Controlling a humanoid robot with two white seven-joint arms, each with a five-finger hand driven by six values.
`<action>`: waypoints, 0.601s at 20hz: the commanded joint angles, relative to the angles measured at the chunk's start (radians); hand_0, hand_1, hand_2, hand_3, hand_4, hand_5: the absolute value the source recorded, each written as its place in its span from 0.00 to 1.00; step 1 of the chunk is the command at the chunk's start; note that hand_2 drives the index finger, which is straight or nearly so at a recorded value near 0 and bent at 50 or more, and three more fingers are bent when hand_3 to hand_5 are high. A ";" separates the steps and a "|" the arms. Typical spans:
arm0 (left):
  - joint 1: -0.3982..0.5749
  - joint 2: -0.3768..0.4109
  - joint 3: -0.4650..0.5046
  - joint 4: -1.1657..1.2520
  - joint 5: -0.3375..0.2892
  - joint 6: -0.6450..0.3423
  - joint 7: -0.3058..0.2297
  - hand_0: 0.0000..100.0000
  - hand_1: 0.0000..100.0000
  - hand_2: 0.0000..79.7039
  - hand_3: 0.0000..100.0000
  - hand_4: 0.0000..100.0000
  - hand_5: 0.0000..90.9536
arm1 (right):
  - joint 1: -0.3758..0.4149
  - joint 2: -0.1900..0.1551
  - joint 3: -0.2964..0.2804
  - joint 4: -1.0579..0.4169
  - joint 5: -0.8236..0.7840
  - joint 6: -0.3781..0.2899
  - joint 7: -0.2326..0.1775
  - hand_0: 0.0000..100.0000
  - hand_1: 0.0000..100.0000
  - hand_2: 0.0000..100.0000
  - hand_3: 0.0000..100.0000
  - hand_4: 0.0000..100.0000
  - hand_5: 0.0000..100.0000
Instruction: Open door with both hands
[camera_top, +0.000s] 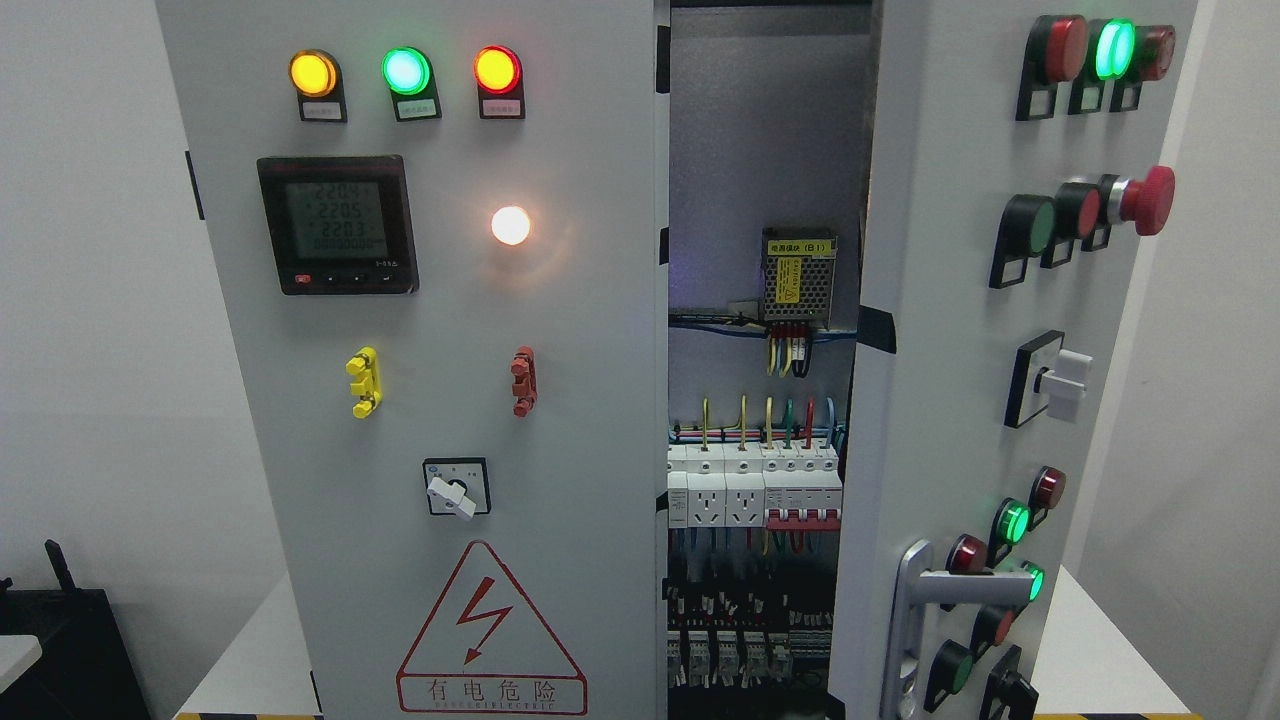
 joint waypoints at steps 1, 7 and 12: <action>-0.010 0.242 0.074 -0.075 0.149 -0.054 -0.001 0.00 0.00 0.00 0.00 0.04 0.00 | 0.000 -0.001 0.000 0.000 0.000 0.000 -0.001 0.00 0.00 0.00 0.00 0.00 0.00; -0.016 0.363 0.115 -0.074 0.291 -0.092 -0.005 0.00 0.00 0.00 0.00 0.04 0.00 | 0.000 -0.001 0.000 0.002 0.000 -0.001 -0.001 0.00 0.00 0.00 0.00 0.00 0.00; -0.042 0.427 0.157 -0.072 0.345 -0.094 -0.042 0.00 0.00 0.00 0.00 0.04 0.00 | 0.000 -0.001 0.000 0.000 0.000 0.000 -0.001 0.00 0.00 0.00 0.00 0.00 0.00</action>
